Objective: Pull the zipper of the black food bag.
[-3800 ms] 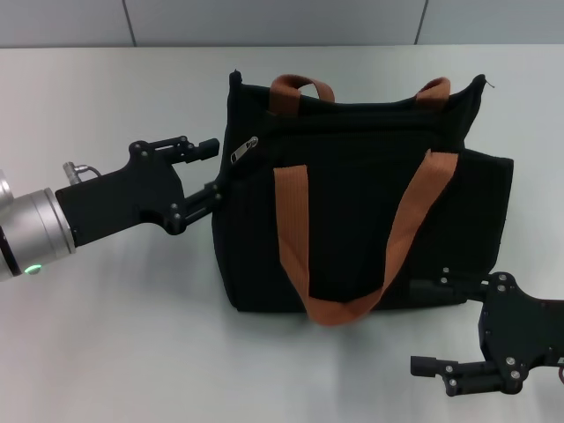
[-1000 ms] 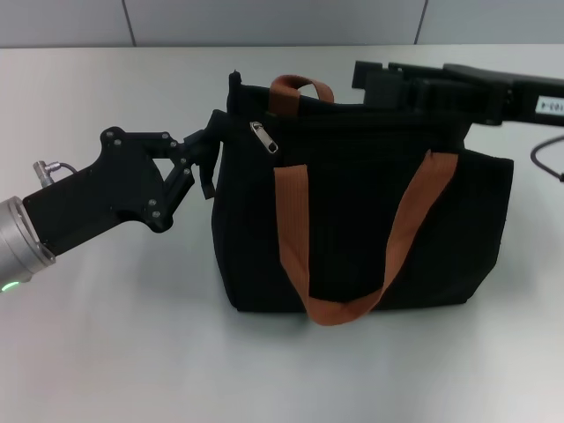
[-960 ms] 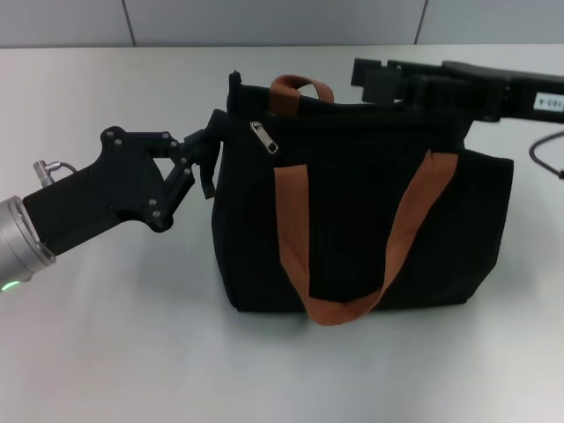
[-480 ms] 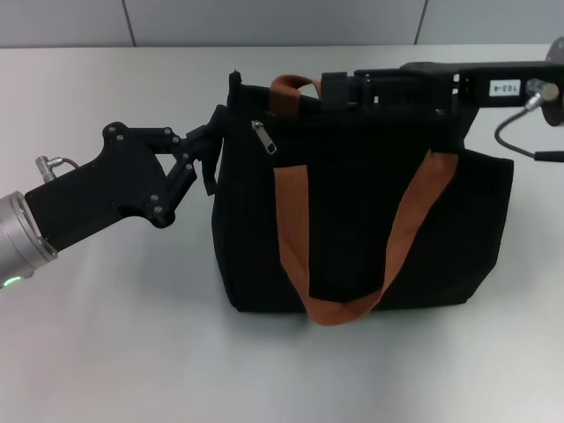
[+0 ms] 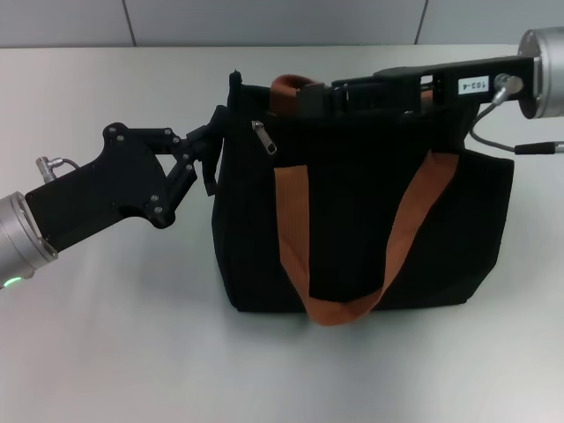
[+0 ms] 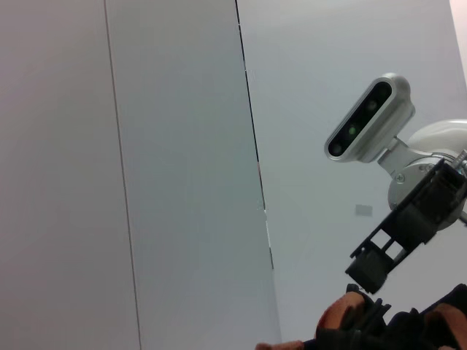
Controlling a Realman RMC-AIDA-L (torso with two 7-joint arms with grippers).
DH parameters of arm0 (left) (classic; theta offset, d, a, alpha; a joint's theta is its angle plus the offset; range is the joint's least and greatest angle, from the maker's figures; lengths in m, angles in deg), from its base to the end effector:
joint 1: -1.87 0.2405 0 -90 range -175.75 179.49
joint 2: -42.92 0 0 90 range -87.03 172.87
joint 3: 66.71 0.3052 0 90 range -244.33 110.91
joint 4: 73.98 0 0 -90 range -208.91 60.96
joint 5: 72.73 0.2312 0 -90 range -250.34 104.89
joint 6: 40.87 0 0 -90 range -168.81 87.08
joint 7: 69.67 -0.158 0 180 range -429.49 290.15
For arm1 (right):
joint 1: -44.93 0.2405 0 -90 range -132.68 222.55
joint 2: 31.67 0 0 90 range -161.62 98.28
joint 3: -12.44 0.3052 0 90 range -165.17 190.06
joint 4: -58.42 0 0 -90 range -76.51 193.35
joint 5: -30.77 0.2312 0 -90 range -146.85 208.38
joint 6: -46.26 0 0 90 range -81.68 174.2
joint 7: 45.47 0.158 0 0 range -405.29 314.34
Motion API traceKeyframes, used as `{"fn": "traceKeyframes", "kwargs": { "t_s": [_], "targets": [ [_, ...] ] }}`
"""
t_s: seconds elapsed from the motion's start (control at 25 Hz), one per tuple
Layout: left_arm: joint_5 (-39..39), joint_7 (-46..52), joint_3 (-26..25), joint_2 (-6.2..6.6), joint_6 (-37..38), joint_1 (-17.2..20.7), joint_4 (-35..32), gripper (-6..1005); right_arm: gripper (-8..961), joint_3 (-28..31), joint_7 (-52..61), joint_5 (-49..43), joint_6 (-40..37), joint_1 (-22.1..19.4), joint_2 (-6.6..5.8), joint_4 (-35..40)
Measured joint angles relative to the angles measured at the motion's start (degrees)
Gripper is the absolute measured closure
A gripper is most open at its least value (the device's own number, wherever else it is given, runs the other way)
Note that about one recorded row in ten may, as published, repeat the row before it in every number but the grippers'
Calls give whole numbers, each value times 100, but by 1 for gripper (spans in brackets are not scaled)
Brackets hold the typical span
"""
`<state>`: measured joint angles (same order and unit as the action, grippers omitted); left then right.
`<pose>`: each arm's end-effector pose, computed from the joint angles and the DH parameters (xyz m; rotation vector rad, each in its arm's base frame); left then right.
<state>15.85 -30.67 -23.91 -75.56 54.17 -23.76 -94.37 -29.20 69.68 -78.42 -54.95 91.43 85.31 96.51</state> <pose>-0.3080 0.3356 -0.0443 -2.3880 -0.0689 -1.0635 0.1728 0.4217 -0.0148 2.6758 -0.9735 -0.8657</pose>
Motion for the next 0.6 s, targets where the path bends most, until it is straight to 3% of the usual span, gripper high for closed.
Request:
{"fn": "traceKeyframes", "kwargs": {
  "t_s": [0.6],
  "targets": [
    [2,147,0,-9,-41,-1,24,982,490,-530,727,-272,471,267,-4,194]
  ]
}}
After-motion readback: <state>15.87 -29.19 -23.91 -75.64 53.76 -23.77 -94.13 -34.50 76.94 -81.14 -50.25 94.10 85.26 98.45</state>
